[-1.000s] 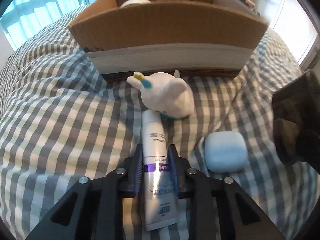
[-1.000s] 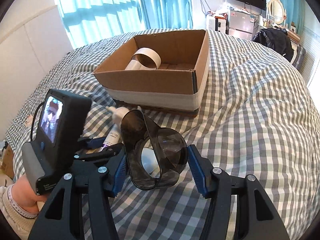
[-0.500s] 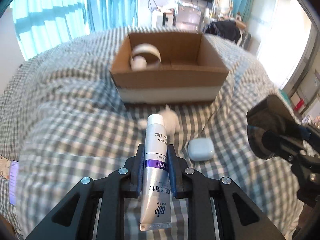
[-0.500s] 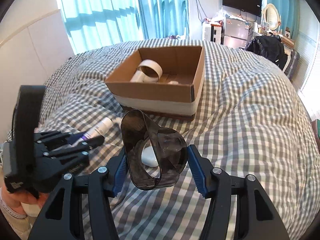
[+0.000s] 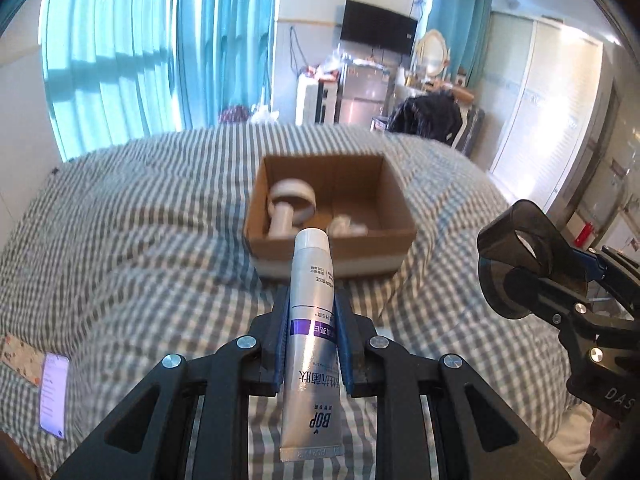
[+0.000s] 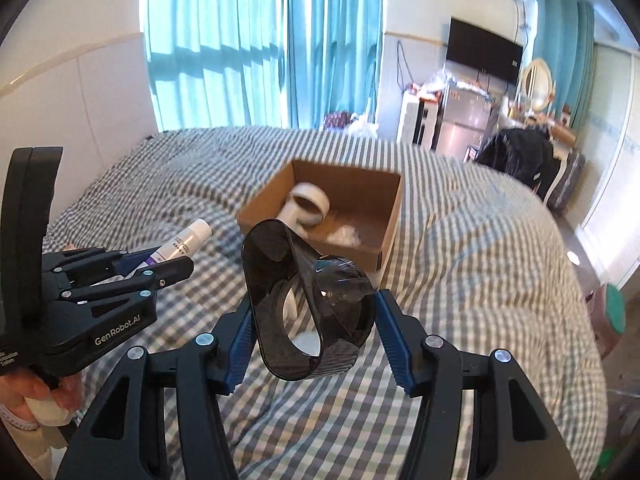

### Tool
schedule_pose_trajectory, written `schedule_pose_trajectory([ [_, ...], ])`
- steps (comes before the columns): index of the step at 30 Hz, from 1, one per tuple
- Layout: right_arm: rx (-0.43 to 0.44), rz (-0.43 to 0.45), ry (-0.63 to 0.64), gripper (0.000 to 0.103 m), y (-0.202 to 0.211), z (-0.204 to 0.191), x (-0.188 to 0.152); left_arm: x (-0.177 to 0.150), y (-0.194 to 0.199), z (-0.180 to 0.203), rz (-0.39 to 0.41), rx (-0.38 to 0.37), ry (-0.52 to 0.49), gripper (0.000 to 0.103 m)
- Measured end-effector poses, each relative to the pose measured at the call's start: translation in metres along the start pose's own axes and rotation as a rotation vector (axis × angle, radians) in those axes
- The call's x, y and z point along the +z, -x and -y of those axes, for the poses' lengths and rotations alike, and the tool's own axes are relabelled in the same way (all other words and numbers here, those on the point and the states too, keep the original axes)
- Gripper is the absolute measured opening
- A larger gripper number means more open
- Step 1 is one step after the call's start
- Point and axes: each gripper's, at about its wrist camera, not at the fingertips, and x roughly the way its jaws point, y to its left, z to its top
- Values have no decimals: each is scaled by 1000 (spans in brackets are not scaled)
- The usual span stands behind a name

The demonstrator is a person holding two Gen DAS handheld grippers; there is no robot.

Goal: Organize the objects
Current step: 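Carry the toothpaste tube and eye mask into the box and release both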

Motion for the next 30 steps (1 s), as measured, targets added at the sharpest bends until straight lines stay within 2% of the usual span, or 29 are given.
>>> schedule_pose_trajectory([
  [2, -11, 26, 15, 56, 4, -1, 14, 14, 5, 0, 35, 25, -22, 21],
  [6, -24, 67, 44, 56, 1, 1, 48, 39, 4, 0, 66, 25, -41, 21],
  [13, -32, 134, 45, 56, -25, 11, 113, 98, -27, -1, 118, 41, -68, 21],
  [17, -22, 111, 36, 56, -62, 22, 138, 128, -61, -4, 106, 51, -79, 21],
  [21, -23, 69, 33, 56, -108, 32, 147, 147, -101, -10, 78, 36, -62, 21],
  [30, -11, -65, -30, 56, -221, 66, 136, 149, -198, -6, -24, 37, -91, 21],
])
